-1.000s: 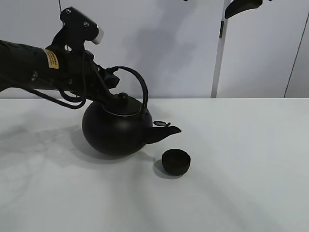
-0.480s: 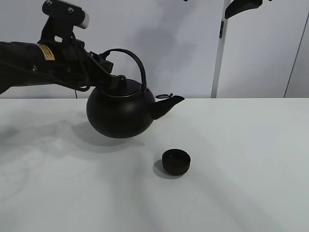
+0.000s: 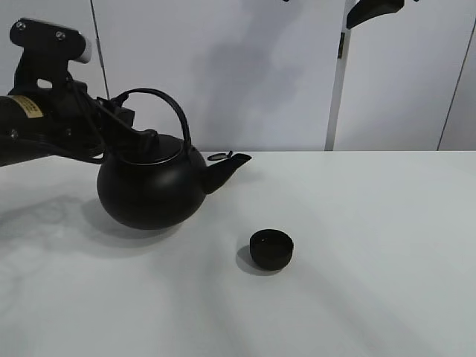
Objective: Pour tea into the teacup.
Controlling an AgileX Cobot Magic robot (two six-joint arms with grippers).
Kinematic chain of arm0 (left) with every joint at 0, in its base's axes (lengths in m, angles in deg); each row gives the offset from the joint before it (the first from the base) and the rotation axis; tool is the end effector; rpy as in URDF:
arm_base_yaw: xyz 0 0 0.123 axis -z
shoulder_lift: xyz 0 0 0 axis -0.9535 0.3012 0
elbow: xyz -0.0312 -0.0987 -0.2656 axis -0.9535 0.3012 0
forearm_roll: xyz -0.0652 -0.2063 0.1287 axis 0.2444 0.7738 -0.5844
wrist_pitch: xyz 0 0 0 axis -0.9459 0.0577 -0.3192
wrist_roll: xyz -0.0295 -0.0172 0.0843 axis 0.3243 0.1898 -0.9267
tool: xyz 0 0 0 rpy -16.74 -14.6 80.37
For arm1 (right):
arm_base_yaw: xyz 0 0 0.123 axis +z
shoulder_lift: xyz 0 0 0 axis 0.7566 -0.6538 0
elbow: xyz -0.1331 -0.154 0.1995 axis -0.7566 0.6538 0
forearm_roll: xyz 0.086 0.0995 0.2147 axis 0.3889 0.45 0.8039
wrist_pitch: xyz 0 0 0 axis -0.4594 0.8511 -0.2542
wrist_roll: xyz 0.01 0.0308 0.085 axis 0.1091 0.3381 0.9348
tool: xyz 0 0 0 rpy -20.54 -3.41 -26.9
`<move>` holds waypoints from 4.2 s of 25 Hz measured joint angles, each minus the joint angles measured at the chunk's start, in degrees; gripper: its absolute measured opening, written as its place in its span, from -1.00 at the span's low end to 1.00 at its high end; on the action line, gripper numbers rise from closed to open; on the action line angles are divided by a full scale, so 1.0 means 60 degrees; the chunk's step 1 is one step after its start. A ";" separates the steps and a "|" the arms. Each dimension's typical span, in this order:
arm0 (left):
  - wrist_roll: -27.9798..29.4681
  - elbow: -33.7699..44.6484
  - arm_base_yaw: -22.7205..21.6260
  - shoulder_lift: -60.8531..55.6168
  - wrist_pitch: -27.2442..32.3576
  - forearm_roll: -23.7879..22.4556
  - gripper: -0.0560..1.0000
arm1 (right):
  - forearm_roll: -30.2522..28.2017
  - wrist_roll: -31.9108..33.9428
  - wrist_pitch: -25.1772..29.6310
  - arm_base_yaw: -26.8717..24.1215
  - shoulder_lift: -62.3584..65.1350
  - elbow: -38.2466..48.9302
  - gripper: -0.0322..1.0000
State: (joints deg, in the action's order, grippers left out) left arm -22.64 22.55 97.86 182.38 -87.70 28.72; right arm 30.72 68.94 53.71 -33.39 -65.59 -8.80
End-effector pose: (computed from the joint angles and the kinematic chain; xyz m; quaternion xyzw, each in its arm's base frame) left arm 0.3143 -0.1419 0.1557 0.2073 0.7543 -0.0629 0.6197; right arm 0.4036 0.1192 0.3424 0.0169 0.8982 0.1558 0.4106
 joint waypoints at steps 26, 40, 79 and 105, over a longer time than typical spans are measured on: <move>-0.0026 0.2121 0.0000 -0.0108 -0.1743 0.0588 -0.70 | 0.0000 0.0000 0.0000 0.0000 0.0000 0.0000 0.25; 0.0279 0.2240 0.0000 0.0110 -0.1958 0.0018 -0.70 | 0.0000 0.0000 0.0000 0.0000 0.0000 0.0000 0.25; 0.1298 0.4023 0.0000 -0.1593 -0.2886 -0.0372 0.14 | 0.0000 0.0000 -0.0007 0.0000 0.0000 0.0000 0.25; 0.7840 -0.1899 0.1111 -0.5982 1.1431 -0.4228 0.42 | 0.0000 0.0000 -0.0006 0.0000 0.0000 0.0000 0.25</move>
State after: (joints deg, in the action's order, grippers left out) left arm 24.40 11.16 104.52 146.48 -19.12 3.35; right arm 30.72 68.94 53.67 -33.39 -65.59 -8.80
